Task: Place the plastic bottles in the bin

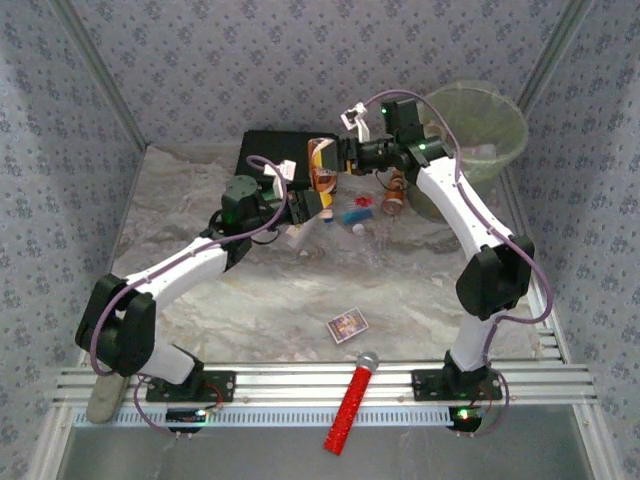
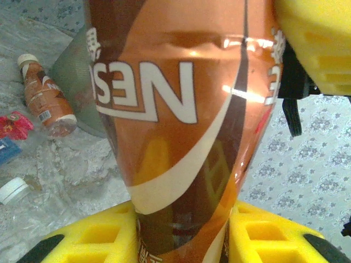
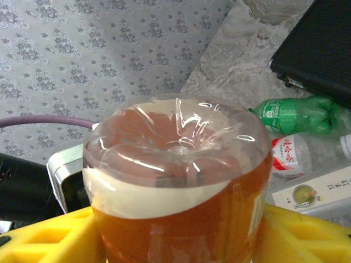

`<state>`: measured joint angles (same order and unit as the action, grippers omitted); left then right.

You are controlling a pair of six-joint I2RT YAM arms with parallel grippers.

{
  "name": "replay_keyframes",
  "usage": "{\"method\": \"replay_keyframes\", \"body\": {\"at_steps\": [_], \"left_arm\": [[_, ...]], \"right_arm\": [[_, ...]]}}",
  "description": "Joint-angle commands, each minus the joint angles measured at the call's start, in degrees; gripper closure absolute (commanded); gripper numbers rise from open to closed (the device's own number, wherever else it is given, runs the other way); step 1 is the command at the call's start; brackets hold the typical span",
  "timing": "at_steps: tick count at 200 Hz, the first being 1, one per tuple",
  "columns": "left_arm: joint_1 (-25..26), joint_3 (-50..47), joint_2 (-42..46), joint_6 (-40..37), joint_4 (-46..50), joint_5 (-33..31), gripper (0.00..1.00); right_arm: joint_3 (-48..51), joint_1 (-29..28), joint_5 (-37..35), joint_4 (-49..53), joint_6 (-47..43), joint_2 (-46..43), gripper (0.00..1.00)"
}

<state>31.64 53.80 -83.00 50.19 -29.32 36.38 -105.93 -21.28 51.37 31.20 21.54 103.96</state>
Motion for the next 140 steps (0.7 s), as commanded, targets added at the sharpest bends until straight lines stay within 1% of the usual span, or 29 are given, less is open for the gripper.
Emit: {"method": "replay_keyframes", "body": {"at_steps": [1,26,35,50,57,69,82,87,91,100,114,140], "left_arm": [[0.09,2.35,-0.32,-0.29,0.1,-0.5,0.78],[0.05,2.7,-0.3,-0.53,0.44,-0.28,0.76],[0.02,2.82,-0.07,-0.63,0.92,-0.42,0.72],[0.01,3.19,0.3,-1.19,2.27,-0.82,0.61],[0.08,3.5,0.56,-1.52,3.33,-0.91,0.55],[0.06,4.15,0.82,-2.55,5.86,-0.96,0.35],[0.05,4.55,1.39,-3.66,8.33,-1.33,0.19],[0.01,4.6,1.7,-4.21,9.35,-1.68,0.13],[0.01,4.56,1.91,-4.62,9.95,-1.97,0.11],[0.01,4.39,2.45,-5.33,11.2,-2.55,0.08],[-0.19,4.12,3.34,-6.47,13.21,-3.55,0.07],[-0.89,4.48,4.47,-9.26,19.79,-6.11,0.06]], "right_arm": [[-4.38,0.57,0.5,2.9,-1.3,0.73,0.38],[-7.0,0.8,0.77,4.77,-1.65,1.67,0.4],[-7.81,0.87,0.61,5.16,-1.88,1.87,0.41],[-9.92,1.5,0.03,6.58,-2.58,2.03,0.42],[-10.91,1.93,-0.49,7.1,-2.87,2.17,0.42],[-13.2,3.36,-1.69,8.7,-3.46,2.12,0.42],[-16.17,5.54,-2.98,10.97,-4.13,2.3,0.42],[-17.27,6.55,-3.56,11.89,-4.37,2.34,0.43],[-18.2,7.45,-4.07,12.61,-4.59,2.31,0.43],[-20.01,9.44,-5.42,14.33,-5.24,2.27,0.43],[-22.39,12.73,-8.41,16.7,-6.56,1.64,0.43],[-25.05,18.57,-17.75,18.28,-7.15,-0.02,0.44]]}}
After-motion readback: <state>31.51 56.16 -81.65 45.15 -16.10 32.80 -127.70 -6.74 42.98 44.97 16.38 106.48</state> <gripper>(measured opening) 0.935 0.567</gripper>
